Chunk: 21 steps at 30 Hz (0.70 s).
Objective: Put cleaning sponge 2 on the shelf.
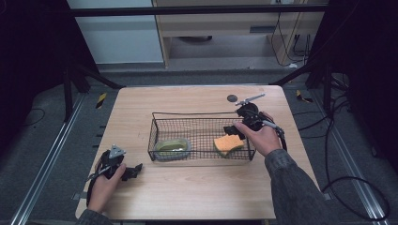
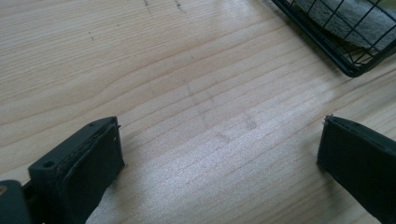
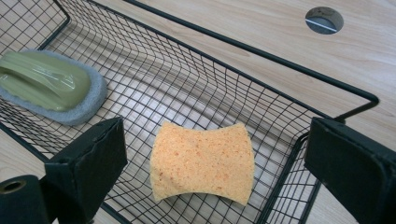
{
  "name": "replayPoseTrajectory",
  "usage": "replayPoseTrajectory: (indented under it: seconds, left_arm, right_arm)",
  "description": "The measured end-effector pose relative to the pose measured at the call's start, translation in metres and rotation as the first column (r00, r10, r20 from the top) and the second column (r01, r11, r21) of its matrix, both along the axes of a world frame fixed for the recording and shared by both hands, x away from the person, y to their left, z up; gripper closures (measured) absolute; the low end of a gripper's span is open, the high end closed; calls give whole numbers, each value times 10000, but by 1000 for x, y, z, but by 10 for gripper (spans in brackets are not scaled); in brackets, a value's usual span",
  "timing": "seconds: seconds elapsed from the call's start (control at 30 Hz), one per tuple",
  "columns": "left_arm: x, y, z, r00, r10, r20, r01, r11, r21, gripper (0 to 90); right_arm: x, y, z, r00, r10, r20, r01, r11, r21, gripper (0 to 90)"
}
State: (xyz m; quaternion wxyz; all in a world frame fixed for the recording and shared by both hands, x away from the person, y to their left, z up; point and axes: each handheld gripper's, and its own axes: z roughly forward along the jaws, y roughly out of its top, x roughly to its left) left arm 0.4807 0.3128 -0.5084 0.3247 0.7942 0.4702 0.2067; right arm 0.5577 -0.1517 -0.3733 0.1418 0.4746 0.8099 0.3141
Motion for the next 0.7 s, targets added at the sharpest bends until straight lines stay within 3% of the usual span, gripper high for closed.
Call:
replayPoseTrajectory:
  seconds: [0.37, 0.7]
  left_arm:
    - [0, 0, 0, 10000, 9, 0, -9, 10000, -2, 0]
    - [0, 0, 0, 10000, 13, 3, -13, 10000, -3, 0]
  right_arm:
    - [-9, -24, 6, 9989, -347, 315, 337, 9989, 323, 56]
    - [-20, -54, 7, 9961, -790, 404, 779, 9966, 286, 63]
